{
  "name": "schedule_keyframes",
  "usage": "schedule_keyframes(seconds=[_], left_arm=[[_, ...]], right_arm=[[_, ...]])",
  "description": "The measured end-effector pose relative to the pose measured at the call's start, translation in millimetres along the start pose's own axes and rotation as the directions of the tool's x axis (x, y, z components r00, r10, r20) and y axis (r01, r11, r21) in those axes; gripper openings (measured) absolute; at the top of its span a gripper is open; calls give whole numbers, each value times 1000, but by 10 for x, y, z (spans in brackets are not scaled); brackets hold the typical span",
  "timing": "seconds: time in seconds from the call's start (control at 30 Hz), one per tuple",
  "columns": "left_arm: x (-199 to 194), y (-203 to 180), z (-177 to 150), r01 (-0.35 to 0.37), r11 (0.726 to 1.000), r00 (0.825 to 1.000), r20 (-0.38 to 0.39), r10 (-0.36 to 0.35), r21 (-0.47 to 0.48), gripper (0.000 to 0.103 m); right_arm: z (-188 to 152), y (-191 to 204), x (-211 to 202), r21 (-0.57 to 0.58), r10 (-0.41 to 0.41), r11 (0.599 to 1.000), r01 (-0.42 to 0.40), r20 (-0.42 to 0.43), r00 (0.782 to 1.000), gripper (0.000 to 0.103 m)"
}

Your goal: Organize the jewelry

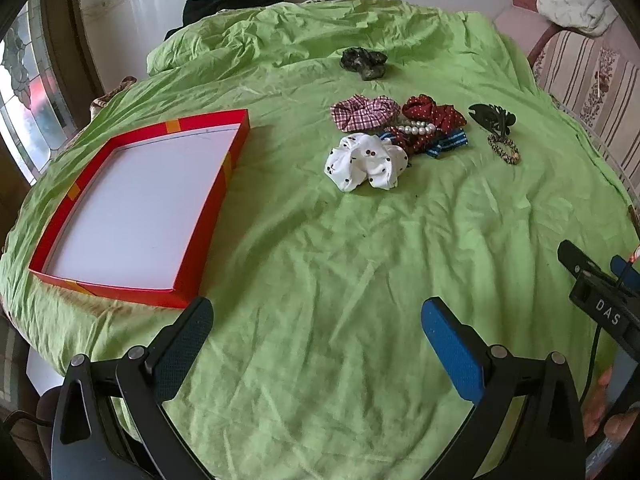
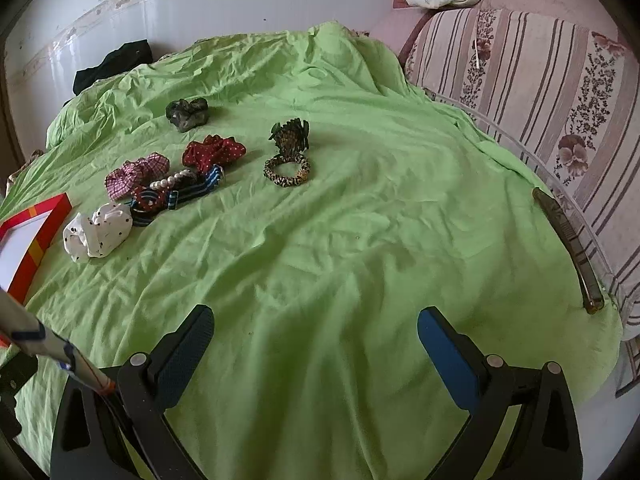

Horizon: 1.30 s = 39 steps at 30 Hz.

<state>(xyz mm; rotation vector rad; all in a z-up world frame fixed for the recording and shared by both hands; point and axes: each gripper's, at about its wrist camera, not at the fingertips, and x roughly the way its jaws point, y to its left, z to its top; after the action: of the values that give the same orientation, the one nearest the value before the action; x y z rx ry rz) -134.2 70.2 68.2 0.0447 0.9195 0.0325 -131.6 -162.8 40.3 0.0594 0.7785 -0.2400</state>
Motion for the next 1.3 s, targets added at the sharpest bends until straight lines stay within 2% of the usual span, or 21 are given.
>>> schedule_keyframes(seconds=[0.17,0.37,0.43,0.5,0.6,0.7,0.77,0.9,0.97,1.13,1.27,1.3], left_arm=[[3,92,109,3,1000,1000,7,-3,15,103],[-37,427,392,17,998,999,30,-15,-61,103],[-30,494,495,41,997,999,27,-39,-68,103],[0,538,619,100,992,995,12,-99,-76,102],[43,520,791,177,980,984,-2,-178,-86,95],[106,444,927,203,976,979,-9,-205,-81,95],[175,355,1011,224,972,974,-15,-226,-63,94],[385,137,1128,244,970,970,-20,-244,-5,94],[555,61,1181,252,968,967,-41,-251,9,93],[1018,-23,1260,291,957,947,-135,-291,-19,72],[1249,-98,1291,308,951,938,-156,-308,-27,70],[1299,-117,1291,307,951,938,-163,-307,-29,70]], right_arm=[[95,-38,36,-1,10,1000,-10,2,1000,103],[294,-80,139,-7,44,999,-44,-7,999,103],[350,-84,196,-10,61,998,-62,-16,998,103],[418,-93,281,-2,98,995,-98,-39,994,103],[512,-127,415,20,150,989,-149,-68,986,103],[605,-191,543,44,160,987,-157,-79,984,100],[684,-238,626,56,163,986,-159,-80,983,98],[922,-283,836,63,194,980,-188,-98,976,87],[1042,-266,951,58,208,977,-203,-100,973,86],[1231,-201,1281,57,213,977,-207,-141,967,76],[1258,-168,1532,70,190,981,-181,-180,965,72],[1251,-164,1582,69,184,982,-174,-191,964,67]])
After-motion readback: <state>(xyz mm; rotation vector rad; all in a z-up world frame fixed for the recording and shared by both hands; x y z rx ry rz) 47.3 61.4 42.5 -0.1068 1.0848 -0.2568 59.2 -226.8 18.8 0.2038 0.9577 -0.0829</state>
